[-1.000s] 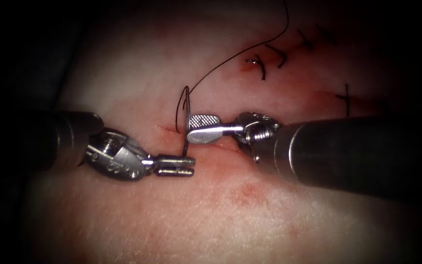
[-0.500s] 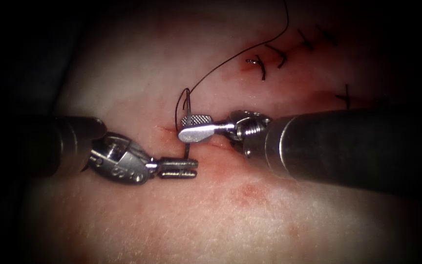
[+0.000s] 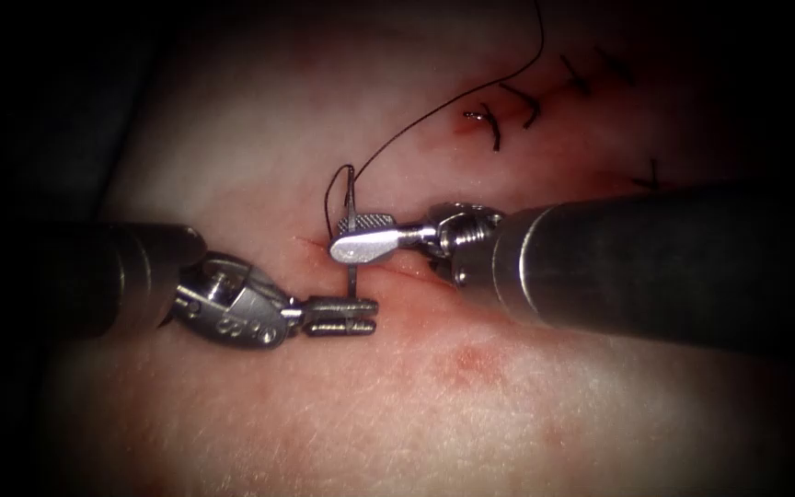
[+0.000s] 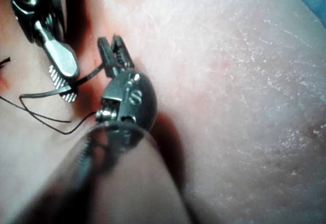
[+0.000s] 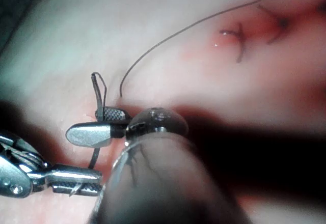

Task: Wound Closure
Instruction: Pass needle to the right end-effector, then widen wound opening with left needle holder

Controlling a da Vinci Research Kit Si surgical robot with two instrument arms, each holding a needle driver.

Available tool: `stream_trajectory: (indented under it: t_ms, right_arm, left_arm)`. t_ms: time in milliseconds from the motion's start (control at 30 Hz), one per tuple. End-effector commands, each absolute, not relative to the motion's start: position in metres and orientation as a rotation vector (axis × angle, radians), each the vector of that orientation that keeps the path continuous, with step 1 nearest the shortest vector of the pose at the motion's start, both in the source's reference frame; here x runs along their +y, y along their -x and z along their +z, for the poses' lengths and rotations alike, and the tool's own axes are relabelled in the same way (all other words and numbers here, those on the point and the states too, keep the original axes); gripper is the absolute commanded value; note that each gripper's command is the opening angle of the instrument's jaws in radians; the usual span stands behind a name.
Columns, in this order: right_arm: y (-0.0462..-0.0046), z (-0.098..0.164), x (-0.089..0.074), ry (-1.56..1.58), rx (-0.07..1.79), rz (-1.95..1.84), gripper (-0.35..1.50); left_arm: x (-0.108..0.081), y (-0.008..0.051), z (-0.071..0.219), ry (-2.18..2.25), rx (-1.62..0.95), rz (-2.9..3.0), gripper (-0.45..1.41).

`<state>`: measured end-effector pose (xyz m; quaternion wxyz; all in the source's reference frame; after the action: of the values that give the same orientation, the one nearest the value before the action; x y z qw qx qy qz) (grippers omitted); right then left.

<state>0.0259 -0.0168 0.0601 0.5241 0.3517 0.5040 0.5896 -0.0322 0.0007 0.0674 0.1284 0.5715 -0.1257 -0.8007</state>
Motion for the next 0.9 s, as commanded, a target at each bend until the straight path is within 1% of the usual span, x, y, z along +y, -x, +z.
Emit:
stream_trajectory:
  t_ms: [33, 100, 133, 200, 267, 300, 333, 367, 400, 700, 833, 867, 900]
  right_arm:
    - [-0.0267, 0.061, -0.017, -0.843, 1.207, 1.409, 1.03]
    - [-0.0267, 0.0611, -0.0169, -0.842, 1.207, 1.409, 1.03]
    - [-0.0267, 0.0612, -0.0169, -0.839, 1.203, 1.411, 0.96]
    - [-0.0266, 0.0613, -0.0169, -0.831, 1.2, 1.408, 0.89]
    - [-0.0266, 0.0613, -0.0169, -0.831, 1.2, 1.408, 0.76]
    - [-0.0266, 0.0613, -0.0169, -0.831, 1.2, 1.408, 0.76]
    - [-0.0266, 0.0613, -0.0169, -0.832, 1.197, 1.407, 0.62]
    - [-0.0266, 0.0613, -0.0169, -0.827, 1.187, 1.411, 0.1]
    - [-0.0265, 0.0612, -0.0169, -0.825, 1.173, 1.412, -0.33]
    - [-0.0259, 0.0612, -0.017, -0.8, 1.102, 1.419, -0.35]
    - [-0.0258, 0.0613, -0.0169, -0.801, 1.098, 1.42, -0.35]
    - [-0.0257, 0.0613, -0.0168, -0.801, 1.097, 1.42, -0.35]
    - [-0.0257, 0.0613, -0.0166, -0.8, 1.102, 1.424, -0.35]
  left_arm:
    - [0.0005, 0.0326, 0.0679, -1.663, -0.364, -2.327, -0.45]
    - [0.0005, 0.0326, 0.0678, -1.663, -0.365, -2.328, -0.45]
    - [0.0005, 0.0326, 0.0678, -1.662, -0.364, -2.328, -0.45]
    - [0.0005, 0.0326, 0.0677, -1.662, -0.365, -2.329, -0.45]
    - [0.0005, 0.0326, 0.0677, -1.662, -0.365, -2.329, -0.45]
    - [0.0005, 0.0326, 0.0677, -1.662, -0.365, -2.329, -0.45]
    - [0.0005, 0.0326, 0.0677, -1.662, -0.365, -2.329, -0.45]
    - [0.0005, 0.0326, 0.0677, -1.662, -0.364, -2.329, -0.45]
    - [0.0005, 0.0326, 0.0677, -1.661, -0.365, -2.329, -0.45]
    - [0.0006, 0.0327, 0.0677, -1.661, -0.364, -2.332, -0.45]
    - [0.0008, 0.0327, 0.0677, -1.662, -0.362, -2.334, -0.45]
    - [0.0009, 0.0327, 0.0677, -1.675, -0.342, -2.36, 0.16]
    - [0.0009, 0.0327, 0.0677, -1.698, -0.311, -2.391, 0.42]
